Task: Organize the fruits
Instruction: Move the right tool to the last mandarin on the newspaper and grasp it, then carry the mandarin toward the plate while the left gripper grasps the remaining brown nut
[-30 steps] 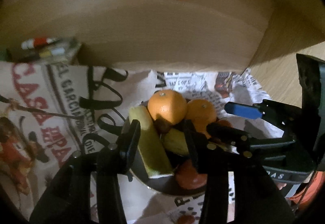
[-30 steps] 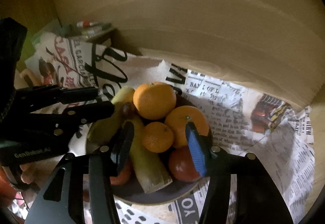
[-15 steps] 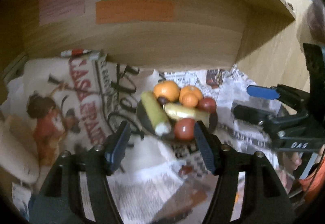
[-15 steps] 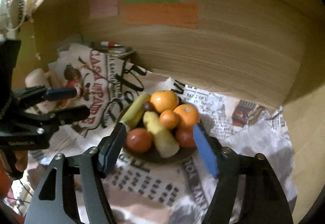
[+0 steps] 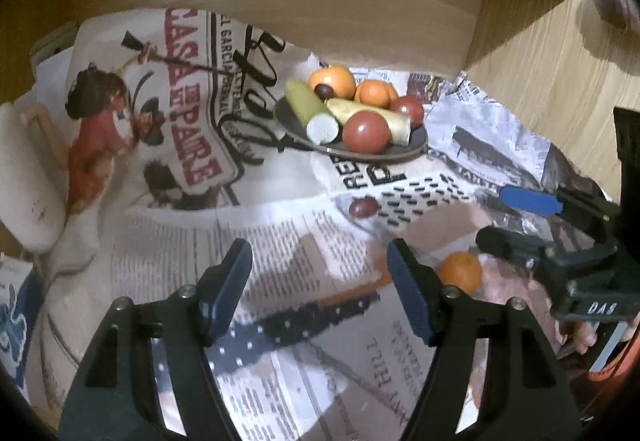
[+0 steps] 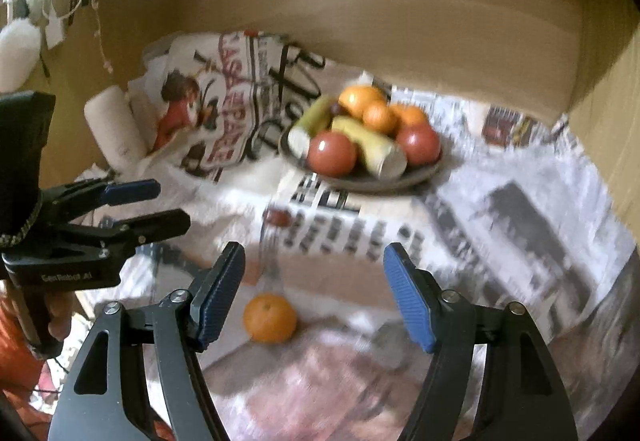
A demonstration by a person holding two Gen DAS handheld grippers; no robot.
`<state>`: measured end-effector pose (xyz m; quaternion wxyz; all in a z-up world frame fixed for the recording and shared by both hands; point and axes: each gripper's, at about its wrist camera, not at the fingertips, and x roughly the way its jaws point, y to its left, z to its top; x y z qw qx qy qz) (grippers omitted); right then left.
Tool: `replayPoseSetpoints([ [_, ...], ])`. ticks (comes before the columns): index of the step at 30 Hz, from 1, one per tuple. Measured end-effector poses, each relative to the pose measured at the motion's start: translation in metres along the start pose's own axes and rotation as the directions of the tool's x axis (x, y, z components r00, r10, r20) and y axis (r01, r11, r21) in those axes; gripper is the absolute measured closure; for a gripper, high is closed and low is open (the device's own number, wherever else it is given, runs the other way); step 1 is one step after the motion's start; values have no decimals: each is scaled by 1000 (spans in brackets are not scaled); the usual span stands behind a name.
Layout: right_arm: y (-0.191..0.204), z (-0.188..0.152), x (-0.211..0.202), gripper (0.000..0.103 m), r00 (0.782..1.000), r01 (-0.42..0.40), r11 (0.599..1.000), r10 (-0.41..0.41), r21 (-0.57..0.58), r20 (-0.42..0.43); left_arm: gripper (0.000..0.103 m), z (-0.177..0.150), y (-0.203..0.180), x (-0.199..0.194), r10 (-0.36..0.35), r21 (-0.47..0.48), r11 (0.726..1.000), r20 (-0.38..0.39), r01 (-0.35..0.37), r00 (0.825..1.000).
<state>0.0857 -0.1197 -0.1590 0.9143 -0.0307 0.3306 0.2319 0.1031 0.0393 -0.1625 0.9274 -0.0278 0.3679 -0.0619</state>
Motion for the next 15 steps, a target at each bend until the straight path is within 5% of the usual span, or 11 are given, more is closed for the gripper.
replayPoseSetpoints([
  [6, 8, -20, 12, 37, 997, -44, 999, 45, 25, -62, 33, -9, 1, 1, -3, -19, 1000, -13, 3, 1000],
  [11, 12, -23, 23, 63, 990, -78, 997, 80, 17, -117, 35, -7, 3, 6, -23, -44, 999, -29, 22, 999],
  [15, 13, -24, 27, 70, 983, -113, 994, 113, 8, -145, 39, 0, -3, 11, -36, -18, 999, -38, 35, 999],
])
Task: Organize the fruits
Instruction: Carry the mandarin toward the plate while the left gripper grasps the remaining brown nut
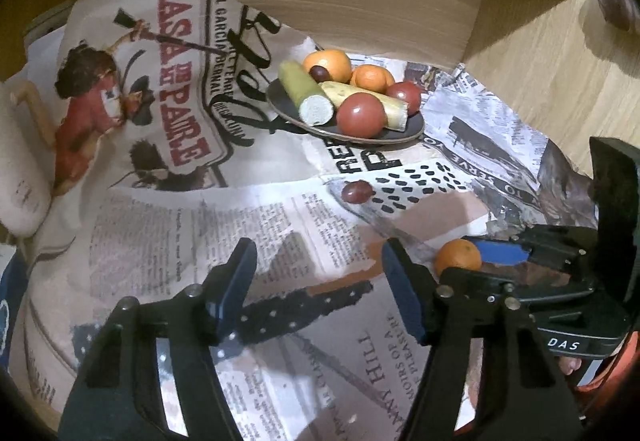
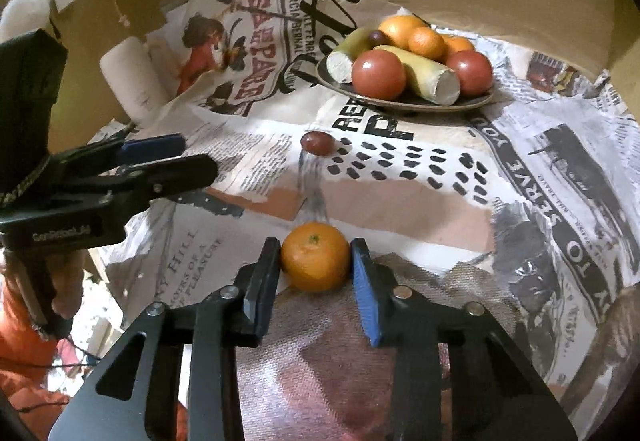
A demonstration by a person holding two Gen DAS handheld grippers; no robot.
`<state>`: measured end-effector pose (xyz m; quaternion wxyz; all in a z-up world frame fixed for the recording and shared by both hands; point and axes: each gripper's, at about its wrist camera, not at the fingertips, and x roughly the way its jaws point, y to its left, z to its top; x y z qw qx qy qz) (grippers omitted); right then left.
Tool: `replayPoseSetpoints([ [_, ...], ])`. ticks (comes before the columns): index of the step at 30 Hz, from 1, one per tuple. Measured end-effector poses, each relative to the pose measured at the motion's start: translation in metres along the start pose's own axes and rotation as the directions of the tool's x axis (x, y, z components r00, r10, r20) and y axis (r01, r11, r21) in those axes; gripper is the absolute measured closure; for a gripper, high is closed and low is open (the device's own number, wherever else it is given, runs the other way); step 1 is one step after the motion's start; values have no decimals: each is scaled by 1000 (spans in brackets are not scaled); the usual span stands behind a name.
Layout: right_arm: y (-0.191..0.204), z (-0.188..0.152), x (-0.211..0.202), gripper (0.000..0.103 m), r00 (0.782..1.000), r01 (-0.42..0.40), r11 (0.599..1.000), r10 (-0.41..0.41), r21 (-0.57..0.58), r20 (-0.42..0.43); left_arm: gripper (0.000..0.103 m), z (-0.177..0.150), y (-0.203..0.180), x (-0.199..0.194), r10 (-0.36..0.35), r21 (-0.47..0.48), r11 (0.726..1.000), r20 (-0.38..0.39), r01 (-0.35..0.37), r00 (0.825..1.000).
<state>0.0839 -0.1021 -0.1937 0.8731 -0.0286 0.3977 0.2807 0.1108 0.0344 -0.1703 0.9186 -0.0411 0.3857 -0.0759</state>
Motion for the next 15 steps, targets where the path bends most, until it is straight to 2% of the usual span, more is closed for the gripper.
replayPoseSetpoints([
  [8, -15, 12, -19, 70, 997, 52, 999, -52, 1, 55, 51, 23, -21, 27, -30, 67, 997, -42, 32, 999],
  [15, -42, 27, -39, 70, 990, 94, 994, -99, 47, 105, 63, 39, -29, 62, -25, 107, 994, -108, 36, 994],
])
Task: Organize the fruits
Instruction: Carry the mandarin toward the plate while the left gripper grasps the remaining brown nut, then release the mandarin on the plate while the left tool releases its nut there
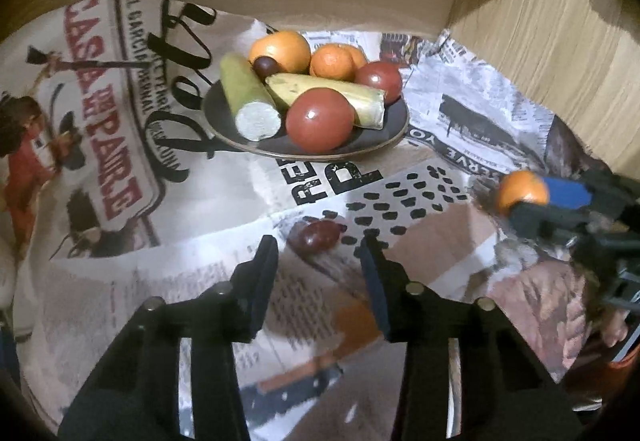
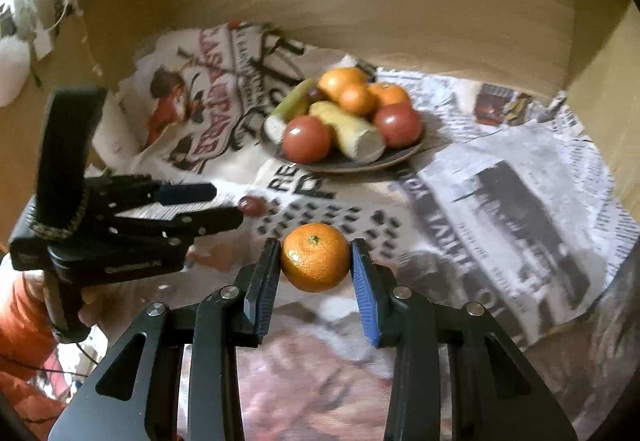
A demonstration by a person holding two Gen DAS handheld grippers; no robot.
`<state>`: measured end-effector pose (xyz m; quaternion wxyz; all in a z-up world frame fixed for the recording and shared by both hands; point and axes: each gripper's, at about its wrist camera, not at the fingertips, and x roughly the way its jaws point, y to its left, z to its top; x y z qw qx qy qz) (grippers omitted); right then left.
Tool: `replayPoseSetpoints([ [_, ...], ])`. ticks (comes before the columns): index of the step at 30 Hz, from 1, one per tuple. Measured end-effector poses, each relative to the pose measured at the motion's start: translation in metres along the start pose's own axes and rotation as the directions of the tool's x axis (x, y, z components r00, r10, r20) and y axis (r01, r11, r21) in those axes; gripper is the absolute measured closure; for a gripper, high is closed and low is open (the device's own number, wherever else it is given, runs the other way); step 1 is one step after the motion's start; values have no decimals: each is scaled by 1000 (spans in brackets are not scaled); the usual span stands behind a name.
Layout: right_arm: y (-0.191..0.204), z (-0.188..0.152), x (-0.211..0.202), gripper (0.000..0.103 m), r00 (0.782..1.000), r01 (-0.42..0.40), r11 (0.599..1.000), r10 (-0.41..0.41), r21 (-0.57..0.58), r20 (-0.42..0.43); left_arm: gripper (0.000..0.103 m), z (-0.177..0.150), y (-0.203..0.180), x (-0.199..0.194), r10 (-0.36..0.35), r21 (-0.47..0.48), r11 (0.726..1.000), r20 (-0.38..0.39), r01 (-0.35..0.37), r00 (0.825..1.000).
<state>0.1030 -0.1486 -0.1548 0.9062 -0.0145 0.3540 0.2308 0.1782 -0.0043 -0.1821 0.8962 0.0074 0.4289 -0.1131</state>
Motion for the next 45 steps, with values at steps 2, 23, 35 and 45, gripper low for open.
replayPoseSetpoints([
  [2, -7, 4, -2, 70, 1000, 9, 1000, -9, 11, 7, 65, 3, -1, 7, 2, 6, 1000, -18, -2, 1000],
  [23, -23, 43, 13, 70, 999, -1, 1000, 1, -8, 33, 80, 35, 14, -13, -18, -14, 1000, 44, 18, 999],
  [35, -13, 87, 17, 70, 997, 28, 996, -21, -88, 81, 80, 84, 18, -31, -28, -17, 999, 168, 31, 985],
  [45, -18, 106, 46, 70, 999, 24, 994, -19, -103, 48, 80, 107, 28, -8, -23, -29, 999, 152, 28, 988],
])
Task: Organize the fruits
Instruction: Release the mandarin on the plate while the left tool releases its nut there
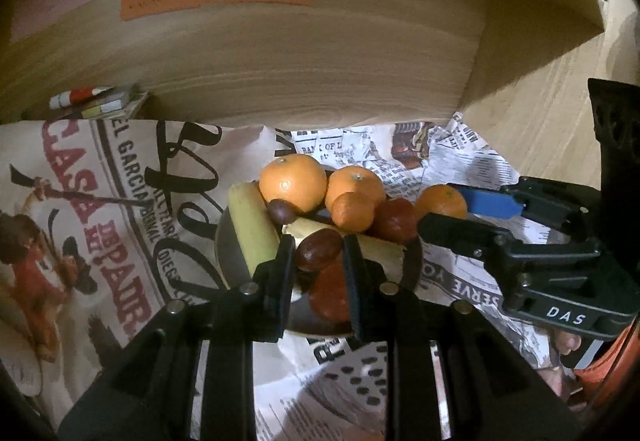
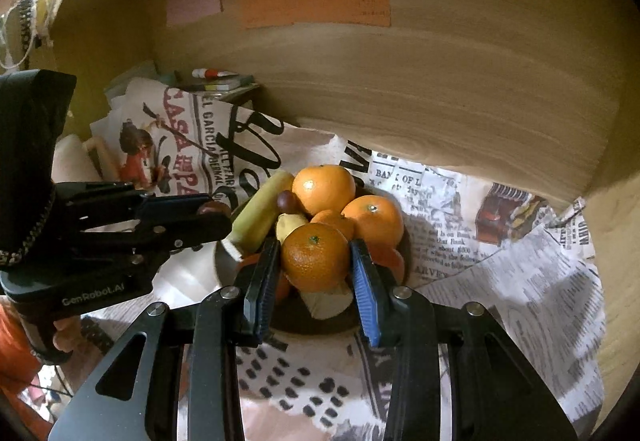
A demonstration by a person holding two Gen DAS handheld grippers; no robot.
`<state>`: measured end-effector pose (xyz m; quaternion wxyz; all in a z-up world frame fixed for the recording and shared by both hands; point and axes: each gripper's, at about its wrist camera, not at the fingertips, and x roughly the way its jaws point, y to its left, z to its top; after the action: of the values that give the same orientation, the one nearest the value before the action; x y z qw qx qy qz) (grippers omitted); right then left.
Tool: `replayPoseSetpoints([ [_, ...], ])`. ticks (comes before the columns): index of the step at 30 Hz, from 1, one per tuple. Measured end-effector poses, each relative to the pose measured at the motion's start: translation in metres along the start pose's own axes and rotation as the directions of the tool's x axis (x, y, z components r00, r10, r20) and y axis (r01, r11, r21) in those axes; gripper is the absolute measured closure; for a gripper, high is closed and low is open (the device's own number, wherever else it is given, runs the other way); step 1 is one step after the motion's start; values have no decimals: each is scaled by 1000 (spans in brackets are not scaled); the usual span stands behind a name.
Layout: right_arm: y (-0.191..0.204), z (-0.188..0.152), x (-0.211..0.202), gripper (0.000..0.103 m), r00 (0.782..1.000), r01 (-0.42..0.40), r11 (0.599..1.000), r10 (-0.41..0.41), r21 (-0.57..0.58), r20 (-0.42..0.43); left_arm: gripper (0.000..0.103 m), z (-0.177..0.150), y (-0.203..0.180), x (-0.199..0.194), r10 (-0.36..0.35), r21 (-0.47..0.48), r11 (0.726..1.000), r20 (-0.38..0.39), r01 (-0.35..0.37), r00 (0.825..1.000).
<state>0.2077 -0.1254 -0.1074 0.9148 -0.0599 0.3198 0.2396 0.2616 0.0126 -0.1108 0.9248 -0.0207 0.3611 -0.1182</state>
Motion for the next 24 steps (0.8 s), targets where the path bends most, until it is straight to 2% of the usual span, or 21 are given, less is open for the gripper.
replayPoseSetpoints([
  [12, -23, -7, 47, 70, 996, -1, 999, 6, 52, -90, 80, 7, 9, 45, 1, -6, 1000, -81, -1, 997],
  [20, -21, -7, 49, 70, 997, -11, 999, 14, 37, -78, 79, 8, 5, 61, 19, 12, 1000, -109, -18, 994],
  [24, -23, -7, 49, 69, 997, -23, 999, 27, 46, -78, 70, 7, 4, 60, 25, 8, 1000, -107, -25, 994],
])
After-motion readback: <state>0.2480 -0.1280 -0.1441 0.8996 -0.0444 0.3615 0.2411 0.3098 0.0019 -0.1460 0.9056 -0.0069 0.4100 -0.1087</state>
